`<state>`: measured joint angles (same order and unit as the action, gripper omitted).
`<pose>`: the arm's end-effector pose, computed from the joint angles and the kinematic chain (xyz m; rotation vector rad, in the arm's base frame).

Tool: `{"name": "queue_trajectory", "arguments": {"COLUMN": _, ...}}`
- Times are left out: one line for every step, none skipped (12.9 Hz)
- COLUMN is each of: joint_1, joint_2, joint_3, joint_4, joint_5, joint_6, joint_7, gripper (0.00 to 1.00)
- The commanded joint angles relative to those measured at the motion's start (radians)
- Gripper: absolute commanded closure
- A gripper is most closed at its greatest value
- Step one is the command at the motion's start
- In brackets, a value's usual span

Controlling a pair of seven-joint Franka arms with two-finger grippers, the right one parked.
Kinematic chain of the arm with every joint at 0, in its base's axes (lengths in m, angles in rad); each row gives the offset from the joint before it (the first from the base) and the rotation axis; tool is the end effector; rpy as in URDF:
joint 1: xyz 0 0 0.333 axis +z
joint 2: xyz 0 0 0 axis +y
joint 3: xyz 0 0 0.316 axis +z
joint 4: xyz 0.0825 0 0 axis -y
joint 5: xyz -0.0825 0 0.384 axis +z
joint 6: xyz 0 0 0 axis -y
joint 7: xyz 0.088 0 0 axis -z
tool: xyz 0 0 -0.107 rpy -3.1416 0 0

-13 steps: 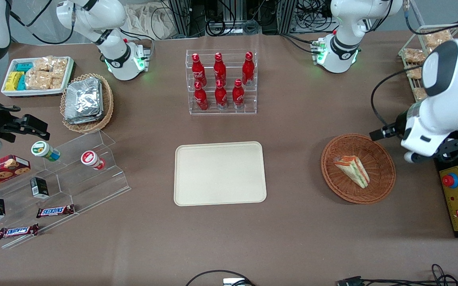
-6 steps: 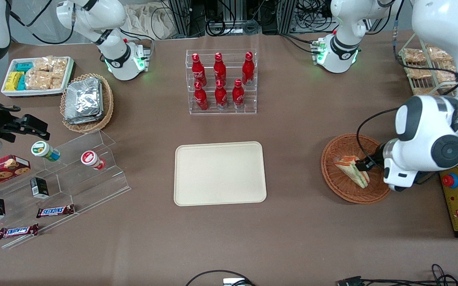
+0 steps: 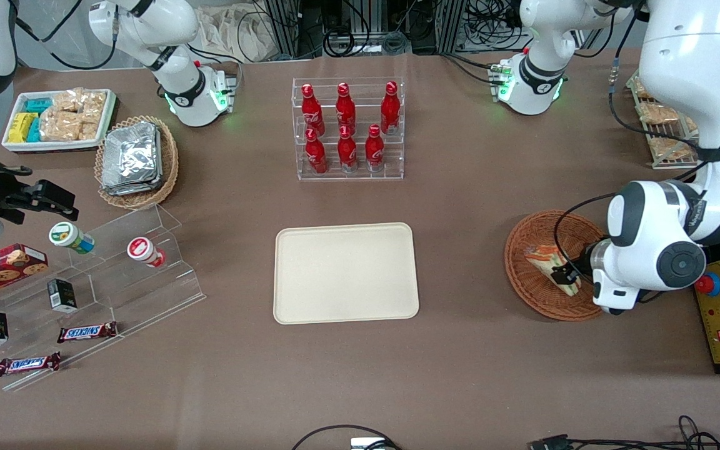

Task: Place sandwich from basket to tray
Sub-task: 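Lower the open left gripper onto the wrapped sandwich in the basket, then close the left gripper on the wrapped sandwich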

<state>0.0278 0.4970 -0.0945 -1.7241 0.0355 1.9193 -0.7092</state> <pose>0.6301 -0.0349 0.2775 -2.8641 -0.9331 0.4291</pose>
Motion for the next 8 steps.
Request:
{"name": "queue_trajectory", "arguments": {"joint_1": 0.006, "joint_2": 0.006, "joint_3": -0.002, "joint_4": -0.080, "joint_5": -0.014, "joint_6": 0.102, "joint_7": -0.013, "gripper": 0.01}}
{"name": "queue_trajectory", "arguments": {"joint_1": 0.006, "joint_2": 0.024, "joint_3": -0.002, "joint_4": -0.083, "joint_5": -0.016, "joint_6": 0.124, "joint_7": -0.032, "gripper": 0.01}}
{"name": "queue_trajectory", "arguments": {"joint_1": 0.006, "joint_2": 0.040, "joint_3": -0.004, "joint_4": -0.084, "joint_5": -0.016, "joint_6": 0.139, "joint_7": -0.055, "gripper": 0.01}}
{"name": "queue_trajectory", "arguments": {"joint_1": 0.006, "joint_2": 0.049, "joint_3": -0.004, "joint_4": -0.084, "joint_5": -0.031, "joint_6": 0.150, "joint_7": -0.064, "gripper": 0.01}}
{"name": "queue_trajectory", "arguments": {"joint_1": 0.004, "joint_2": 0.054, "joint_3": -0.004, "joint_4": -0.086, "joint_5": -0.051, "joint_6": 0.153, "joint_7": -0.065, "gripper": 0.01}}
{"name": "queue_trajectory", "arguments": {"joint_1": 0.003, "joint_2": 0.055, "joint_3": -0.005, "joint_4": -0.086, "joint_5": -0.055, "joint_6": 0.153, "joint_7": -0.066, "gripper": 0.08}}
{"name": "queue_trajectory", "arguments": {"joint_1": 0.003, "joint_2": 0.055, "joint_3": -0.007, "joint_4": -0.087, "joint_5": -0.055, "joint_6": 0.153, "joint_7": -0.064, "gripper": 0.42}}
{"name": "queue_trajectory", "arguments": {"joint_1": 0.000, "joint_2": 0.054, "joint_3": -0.008, "joint_4": -0.088, "joint_5": -0.055, "joint_6": 0.153, "joint_7": -0.064, "gripper": 0.76}}
